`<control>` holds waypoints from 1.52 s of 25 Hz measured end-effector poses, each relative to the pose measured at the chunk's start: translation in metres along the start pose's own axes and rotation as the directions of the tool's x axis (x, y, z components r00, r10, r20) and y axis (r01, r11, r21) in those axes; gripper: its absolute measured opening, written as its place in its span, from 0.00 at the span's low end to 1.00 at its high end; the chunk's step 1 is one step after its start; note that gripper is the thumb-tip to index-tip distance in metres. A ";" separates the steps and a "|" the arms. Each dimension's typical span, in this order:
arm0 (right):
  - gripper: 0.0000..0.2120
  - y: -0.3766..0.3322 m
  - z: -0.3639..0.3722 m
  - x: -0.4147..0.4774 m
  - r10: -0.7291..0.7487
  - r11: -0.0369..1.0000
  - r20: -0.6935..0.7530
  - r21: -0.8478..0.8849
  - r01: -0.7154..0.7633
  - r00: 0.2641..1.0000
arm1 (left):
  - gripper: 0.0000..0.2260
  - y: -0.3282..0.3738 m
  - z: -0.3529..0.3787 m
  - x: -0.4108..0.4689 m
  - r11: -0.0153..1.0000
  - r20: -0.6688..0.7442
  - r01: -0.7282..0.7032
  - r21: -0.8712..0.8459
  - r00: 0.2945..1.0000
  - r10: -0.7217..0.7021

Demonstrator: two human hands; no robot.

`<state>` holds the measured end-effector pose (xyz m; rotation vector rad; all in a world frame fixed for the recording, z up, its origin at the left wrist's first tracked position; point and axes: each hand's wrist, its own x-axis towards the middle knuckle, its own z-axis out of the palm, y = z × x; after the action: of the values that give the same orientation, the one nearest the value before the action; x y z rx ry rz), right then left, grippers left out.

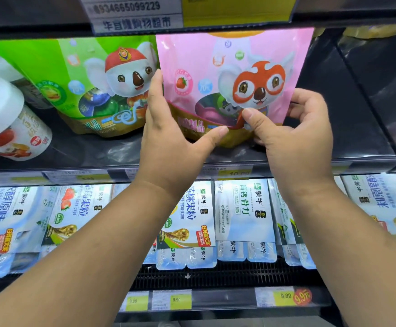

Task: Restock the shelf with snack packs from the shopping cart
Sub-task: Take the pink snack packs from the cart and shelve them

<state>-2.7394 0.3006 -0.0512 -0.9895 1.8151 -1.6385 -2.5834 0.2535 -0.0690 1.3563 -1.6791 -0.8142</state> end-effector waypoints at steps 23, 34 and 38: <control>0.35 0.025 0.027 0.054 -0.049 0.995 -0.022 -0.091 0.047 0.999 | 0.44 0.024 0.043 0.034 0.992 -0.138 0.122 0.014 0.983 -0.119; 0.39 -0.007 -0.017 -0.002 0.154 0.988 0.104 -0.018 -0.152 0.983 | 0.33 0.037 0.005 -0.022 0.989 -0.050 0.140 -0.050 0.989 -0.142; 0.36 -0.025 -0.035 -0.039 0.169 0.985 0.189 -0.005 -0.171 0.967 | 0.33 0.058 -0.022 -0.063 0.961 -0.059 0.188 -0.201 0.977 -0.203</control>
<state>-2.7378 0.3523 -0.0251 -0.9234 1.7110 -1.4010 -2.5841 0.3275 -0.0204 1.4127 -1.3804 -0.9968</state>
